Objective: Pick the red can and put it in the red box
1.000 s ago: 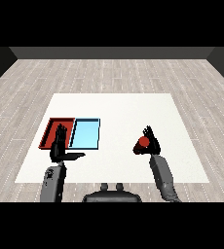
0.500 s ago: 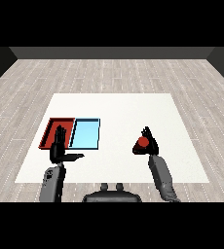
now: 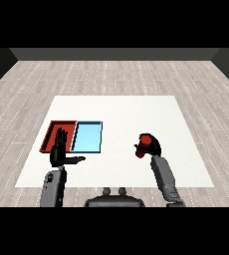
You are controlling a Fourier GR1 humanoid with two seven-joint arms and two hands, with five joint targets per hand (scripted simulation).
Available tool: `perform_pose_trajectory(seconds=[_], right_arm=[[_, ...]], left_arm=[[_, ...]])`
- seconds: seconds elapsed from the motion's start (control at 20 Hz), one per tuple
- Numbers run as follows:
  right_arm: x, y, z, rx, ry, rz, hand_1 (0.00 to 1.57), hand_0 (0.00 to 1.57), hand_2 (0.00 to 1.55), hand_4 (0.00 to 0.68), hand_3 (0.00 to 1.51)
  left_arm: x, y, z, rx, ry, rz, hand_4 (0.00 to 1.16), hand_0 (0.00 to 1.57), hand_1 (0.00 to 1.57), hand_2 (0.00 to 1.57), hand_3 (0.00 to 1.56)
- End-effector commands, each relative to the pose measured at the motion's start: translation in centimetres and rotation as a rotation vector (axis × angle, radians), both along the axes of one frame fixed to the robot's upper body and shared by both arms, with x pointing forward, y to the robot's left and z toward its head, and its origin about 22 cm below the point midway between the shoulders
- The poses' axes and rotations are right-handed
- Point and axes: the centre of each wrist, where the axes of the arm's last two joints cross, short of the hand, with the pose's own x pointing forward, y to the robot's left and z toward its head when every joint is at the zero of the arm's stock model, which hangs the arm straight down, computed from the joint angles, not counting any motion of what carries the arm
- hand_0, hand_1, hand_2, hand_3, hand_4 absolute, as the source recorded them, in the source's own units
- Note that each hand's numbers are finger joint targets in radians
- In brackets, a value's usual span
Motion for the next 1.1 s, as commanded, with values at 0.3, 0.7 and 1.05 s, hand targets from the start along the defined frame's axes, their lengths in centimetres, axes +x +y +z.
perform_pose_trajectory(seconds=[0.3,0.7,1.05], right_arm=[[-1.6,0.5,1.0,-0.105,-0.059,0.0,1.46,1.46,1.45,0.643,1.42],[-1.9,1.6,3.6,-0.082,-0.144,-0.005,1.44,1.44,1.45,0.658,1.41],[0.8,2.6,6.6,-0.064,-0.216,-0.013,1.44,1.44,1.45,0.649,1.41]], left_arm=[[0.6,-0.2,-1.4,0.024,-0.02,-0.008,0.0,0.0,0.0,0.0,0.0],[-0.2,-1.6,-1.9,0.02,0.025,-0.061,0.0,0.0,0.0,0.0,0.0],[1.5,-6.6,0.5,0.037,0.052,-0.159,0.0,0.0,0.0,0.0,0.0]])
